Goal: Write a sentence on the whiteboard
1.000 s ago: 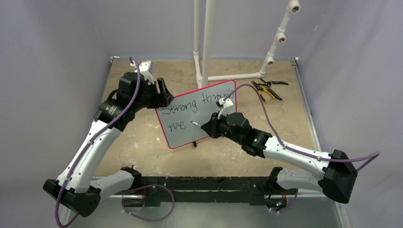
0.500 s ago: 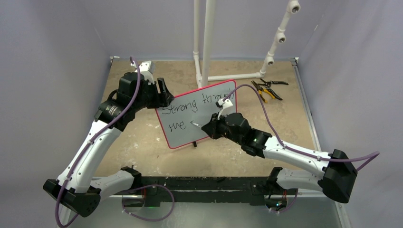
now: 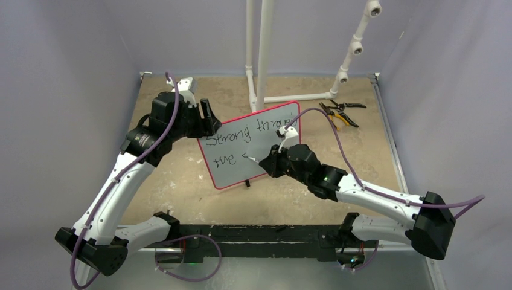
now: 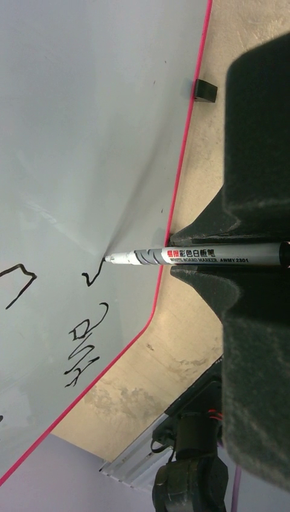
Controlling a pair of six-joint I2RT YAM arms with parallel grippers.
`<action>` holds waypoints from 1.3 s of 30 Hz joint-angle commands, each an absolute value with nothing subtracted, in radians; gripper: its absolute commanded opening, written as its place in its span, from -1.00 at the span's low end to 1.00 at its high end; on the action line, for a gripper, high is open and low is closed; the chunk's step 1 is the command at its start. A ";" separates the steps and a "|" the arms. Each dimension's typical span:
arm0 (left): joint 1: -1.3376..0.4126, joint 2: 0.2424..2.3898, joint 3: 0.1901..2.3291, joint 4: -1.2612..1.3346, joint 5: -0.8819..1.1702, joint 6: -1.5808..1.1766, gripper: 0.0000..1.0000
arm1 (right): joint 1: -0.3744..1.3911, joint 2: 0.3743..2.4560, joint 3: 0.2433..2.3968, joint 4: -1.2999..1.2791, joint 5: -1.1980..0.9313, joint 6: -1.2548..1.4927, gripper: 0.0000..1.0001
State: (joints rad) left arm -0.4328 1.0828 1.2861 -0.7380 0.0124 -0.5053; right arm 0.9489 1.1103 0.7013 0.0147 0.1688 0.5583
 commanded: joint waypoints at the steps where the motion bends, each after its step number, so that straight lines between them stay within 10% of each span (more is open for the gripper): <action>1: -0.434 1.089 1.278 -0.732 0.049 -0.514 0.22 | 0.945 1.101 0.714 0.023 0.213 0.548 -1.00; 39: -0.434 1.078 1.279 -0.734 0.051 -0.522 0.23 | 0.974 1.071 0.698 0.088 0.238 0.543 -1.00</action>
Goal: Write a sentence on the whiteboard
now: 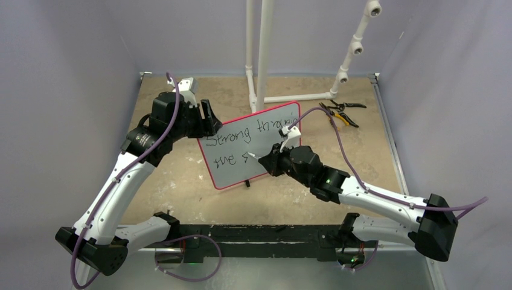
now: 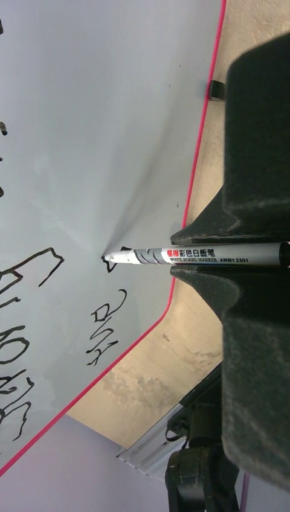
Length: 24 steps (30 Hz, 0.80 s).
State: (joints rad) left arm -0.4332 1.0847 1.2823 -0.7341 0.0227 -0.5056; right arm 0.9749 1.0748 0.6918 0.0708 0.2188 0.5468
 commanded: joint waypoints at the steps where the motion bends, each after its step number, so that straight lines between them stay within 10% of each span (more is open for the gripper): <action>1: -0.434 1.078 1.278 -0.734 0.051 -0.522 0.23 | 0.974 1.072 0.698 0.086 0.239 0.544 -1.00; 24: -0.434 1.079 1.277 -0.733 0.055 -0.523 0.23 | 0.974 1.046 0.705 -0.028 0.378 0.626 -1.00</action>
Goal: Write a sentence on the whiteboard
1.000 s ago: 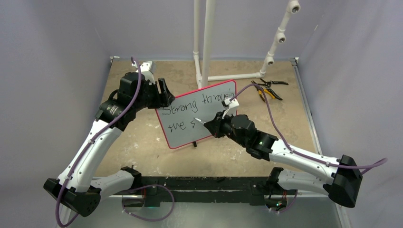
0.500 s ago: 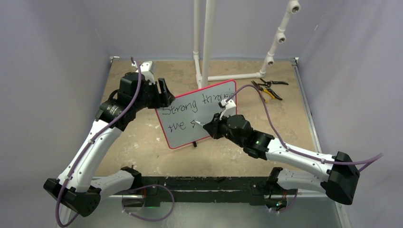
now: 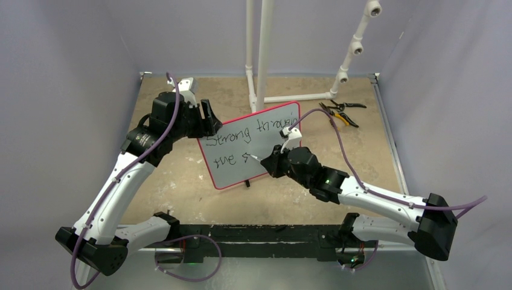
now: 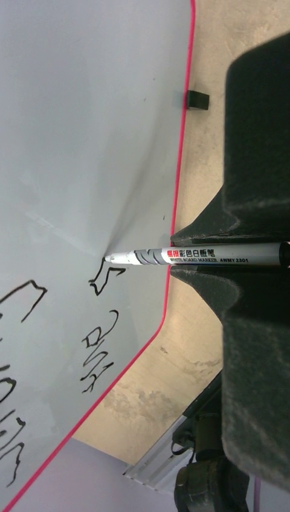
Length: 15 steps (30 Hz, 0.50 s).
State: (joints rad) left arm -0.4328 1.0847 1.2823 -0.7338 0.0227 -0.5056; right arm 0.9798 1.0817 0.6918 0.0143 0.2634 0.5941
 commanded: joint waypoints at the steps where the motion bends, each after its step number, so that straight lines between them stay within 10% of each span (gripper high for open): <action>1: -0.434 1.077 1.276 -0.733 0.055 -0.522 0.23 | 0.974 1.039 0.702 -0.030 0.381 0.628 -1.00; 15: -0.434 1.066 1.272 -0.739 0.052 -0.526 0.23 | 0.980 0.958 0.659 0.133 0.243 0.521 -1.00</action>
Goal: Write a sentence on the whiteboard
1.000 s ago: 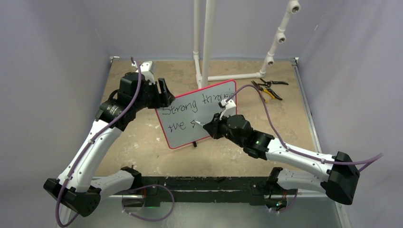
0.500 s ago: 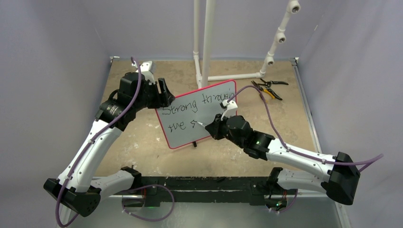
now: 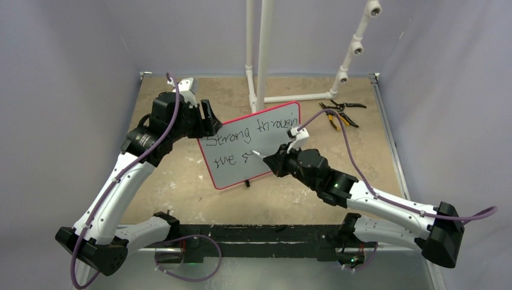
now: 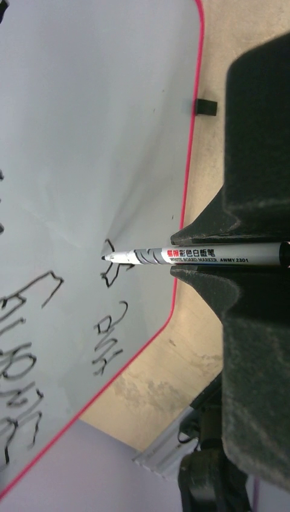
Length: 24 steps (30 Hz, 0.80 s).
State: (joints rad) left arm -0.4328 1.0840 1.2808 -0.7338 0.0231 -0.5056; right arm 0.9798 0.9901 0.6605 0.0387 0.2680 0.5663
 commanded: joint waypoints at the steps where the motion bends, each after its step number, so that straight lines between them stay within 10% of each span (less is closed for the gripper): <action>1: -0.434 1.066 1.272 -0.739 0.052 -0.527 0.23 | 0.980 0.962 0.665 0.127 0.250 0.520 -1.00; 24: -0.434 1.047 1.266 -0.752 0.052 -0.528 0.23 | 0.980 1.063 0.688 0.020 0.280 0.580 -1.00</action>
State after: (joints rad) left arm -0.4332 1.0721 1.2778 -0.7391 0.0280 -0.5133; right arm 0.9806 1.0500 0.6662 0.0525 0.2707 0.5610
